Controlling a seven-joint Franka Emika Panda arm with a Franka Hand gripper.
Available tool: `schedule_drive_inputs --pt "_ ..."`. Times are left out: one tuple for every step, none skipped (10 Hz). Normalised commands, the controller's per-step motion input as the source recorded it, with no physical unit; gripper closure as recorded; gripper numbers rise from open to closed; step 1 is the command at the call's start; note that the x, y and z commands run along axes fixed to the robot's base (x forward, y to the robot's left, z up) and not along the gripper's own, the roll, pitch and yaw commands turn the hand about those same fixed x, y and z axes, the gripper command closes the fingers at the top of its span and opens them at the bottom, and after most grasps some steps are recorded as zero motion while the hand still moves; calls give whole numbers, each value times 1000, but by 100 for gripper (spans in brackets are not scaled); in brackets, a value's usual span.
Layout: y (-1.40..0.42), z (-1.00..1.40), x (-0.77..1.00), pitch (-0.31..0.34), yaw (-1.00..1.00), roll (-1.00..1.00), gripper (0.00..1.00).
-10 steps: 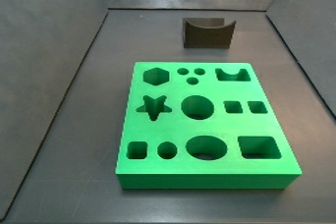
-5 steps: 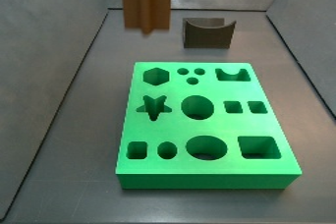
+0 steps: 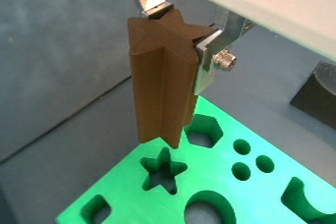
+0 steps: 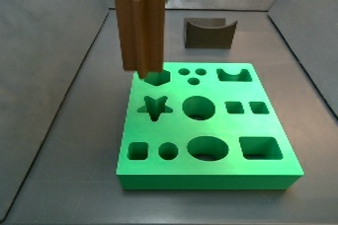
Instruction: Insert the star object.
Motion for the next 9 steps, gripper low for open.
schedule_drive_inputs --pt "-463 -523 163 -16 -54 421 100" --pt "-349 -689 320 0 -63 330 100" --pt "-214 -737 246 0 -131 280 100" --pt "0 -717 129 0 -26 251 100" --pt "46 -471 11 21 0 184 100" --pt "163 -340 0 21 0 87 100" --pt "0 -614 0 0 0 16 100" --pt "-11 -614 103 0 -54 0 100" --pt "-40 -574 280 0 -114 -49 100"
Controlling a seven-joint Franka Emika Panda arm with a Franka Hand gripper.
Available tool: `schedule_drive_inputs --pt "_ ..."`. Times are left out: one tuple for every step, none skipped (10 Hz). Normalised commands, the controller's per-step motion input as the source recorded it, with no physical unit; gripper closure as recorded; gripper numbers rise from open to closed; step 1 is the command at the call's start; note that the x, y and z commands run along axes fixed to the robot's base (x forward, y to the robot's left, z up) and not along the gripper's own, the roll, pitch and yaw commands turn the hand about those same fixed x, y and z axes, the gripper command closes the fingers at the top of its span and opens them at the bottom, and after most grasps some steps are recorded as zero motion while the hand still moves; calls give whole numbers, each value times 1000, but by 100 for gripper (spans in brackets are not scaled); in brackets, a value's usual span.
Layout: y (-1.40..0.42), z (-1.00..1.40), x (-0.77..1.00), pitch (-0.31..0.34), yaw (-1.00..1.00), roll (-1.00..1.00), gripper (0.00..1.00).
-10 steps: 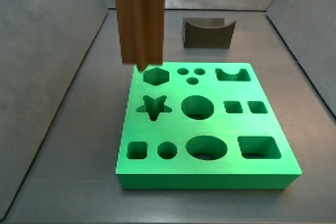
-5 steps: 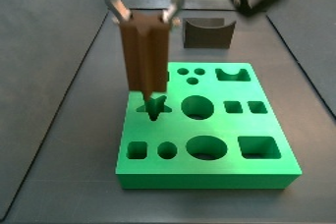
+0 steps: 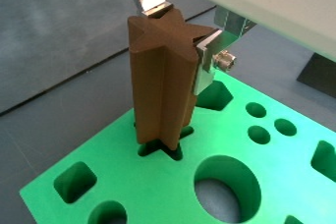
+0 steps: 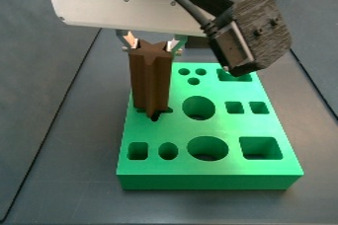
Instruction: Insert the star object.
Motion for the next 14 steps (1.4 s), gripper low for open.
schedule_drive_inputs --pt "-54 -529 251 0 -137 -71 100" --pt "-80 -511 151 -44 -169 -131 100" --pt "-69 -546 171 -76 -206 -131 100" --pt "-51 -726 0 -116 -106 -67 100" --pt "0 -903 -120 -170 11 -26 100" --pt "6 -900 -126 -167 251 -10 100" --pt "46 -946 -171 -149 271 0 100" --pt "166 -926 -203 -163 406 0 100" --pt "166 -889 -171 -176 417 -1 100" --pt "23 -1000 -83 -84 74 0 100" --pt "0 -1000 0 -14 -126 30 100" --pt "-60 -1000 0 -17 -243 60 100" --pt "-83 -1000 0 -19 -251 47 100" --pt "-120 -1000 0 -20 -254 21 100"
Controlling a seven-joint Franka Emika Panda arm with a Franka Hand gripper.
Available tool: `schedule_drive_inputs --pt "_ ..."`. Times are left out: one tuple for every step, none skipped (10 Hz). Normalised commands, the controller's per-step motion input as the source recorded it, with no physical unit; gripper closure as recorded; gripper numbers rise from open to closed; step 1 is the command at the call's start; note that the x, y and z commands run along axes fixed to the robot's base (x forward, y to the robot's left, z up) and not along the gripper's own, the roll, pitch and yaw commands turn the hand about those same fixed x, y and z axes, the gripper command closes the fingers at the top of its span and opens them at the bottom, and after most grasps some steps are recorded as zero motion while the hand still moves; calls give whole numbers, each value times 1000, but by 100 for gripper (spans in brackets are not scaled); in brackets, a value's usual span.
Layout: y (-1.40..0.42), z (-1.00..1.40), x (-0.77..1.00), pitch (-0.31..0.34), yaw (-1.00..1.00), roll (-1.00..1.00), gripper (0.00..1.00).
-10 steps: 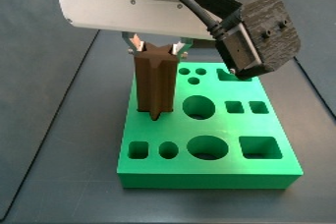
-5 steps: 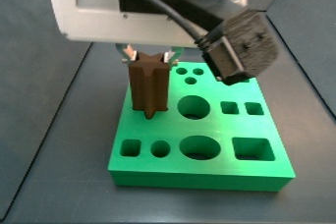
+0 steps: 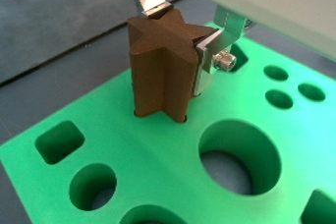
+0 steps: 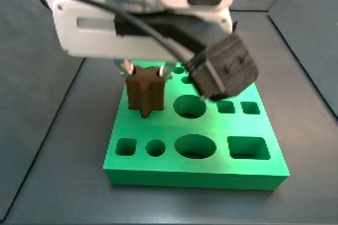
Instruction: Insert the star object.
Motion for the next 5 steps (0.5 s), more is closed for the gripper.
schedule_drive_inputs --pt "-123 -1000 0 -13 -249 16 100" --pt "-123 -1000 0 -9 -157 21 100" --pt "-3 -1000 0 -3 0 13 100" --pt "0 0 0 0 0 -11 100" --pt "0 0 0 0 0 0 100"
